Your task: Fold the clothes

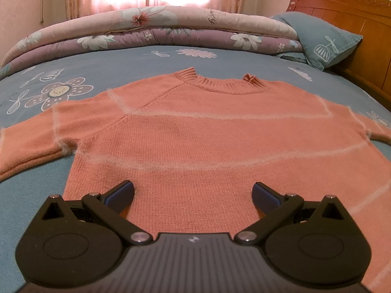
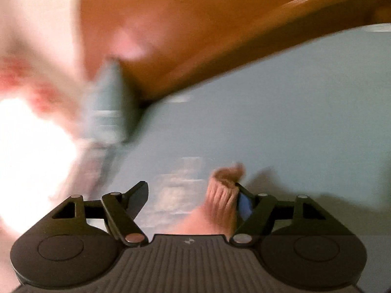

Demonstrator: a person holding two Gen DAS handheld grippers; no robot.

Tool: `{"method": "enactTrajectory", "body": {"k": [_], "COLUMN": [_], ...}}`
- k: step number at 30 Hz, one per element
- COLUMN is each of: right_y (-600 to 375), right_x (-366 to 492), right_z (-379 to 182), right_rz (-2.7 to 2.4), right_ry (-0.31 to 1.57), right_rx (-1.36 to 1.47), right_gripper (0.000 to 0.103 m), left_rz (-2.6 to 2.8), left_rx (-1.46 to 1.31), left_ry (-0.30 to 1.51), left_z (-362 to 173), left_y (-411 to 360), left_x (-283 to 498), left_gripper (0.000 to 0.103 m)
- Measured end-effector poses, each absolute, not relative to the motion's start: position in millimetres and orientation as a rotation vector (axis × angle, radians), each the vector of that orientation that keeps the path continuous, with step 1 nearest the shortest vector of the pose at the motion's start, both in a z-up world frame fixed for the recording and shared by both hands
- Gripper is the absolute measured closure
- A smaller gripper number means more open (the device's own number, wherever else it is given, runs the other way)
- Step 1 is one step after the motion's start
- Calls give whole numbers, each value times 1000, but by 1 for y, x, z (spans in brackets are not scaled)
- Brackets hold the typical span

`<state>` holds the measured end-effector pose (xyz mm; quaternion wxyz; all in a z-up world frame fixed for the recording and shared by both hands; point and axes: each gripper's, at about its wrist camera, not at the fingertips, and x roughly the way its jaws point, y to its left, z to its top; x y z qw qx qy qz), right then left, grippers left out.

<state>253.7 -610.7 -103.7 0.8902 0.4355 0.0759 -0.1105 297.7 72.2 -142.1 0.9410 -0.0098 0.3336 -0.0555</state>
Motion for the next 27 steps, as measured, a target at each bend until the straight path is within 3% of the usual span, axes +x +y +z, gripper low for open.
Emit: {"method": "enactTrajectory", "body": {"k": [4, 11, 15, 23, 27], "right_y": [-599, -583, -590, -605, -609], "right_x": [261, 247, 258, 289, 278], "right_z": [-93, -74, -80, -146, -150], "right_rz": [-67, -263, -254, -314, -441], "right_ry": [125, 1, 86, 412, 398], "right_rx": [852, 760, 764, 776, 799], "right_gripper": [24, 22, 19, 18, 22], "left_rz": [-113, -114, -113, -111, -110], "left_rx": [-21, -23, -20, -17, -14], "left_ry": [680, 680, 680, 680, 681], "left_z": [-142, -142, -142, -142, -143], "left_y": [72, 73, 72, 71, 71], "left_x": [298, 298, 297, 298, 298], "left_gripper": [1, 1, 1, 1, 1]}}
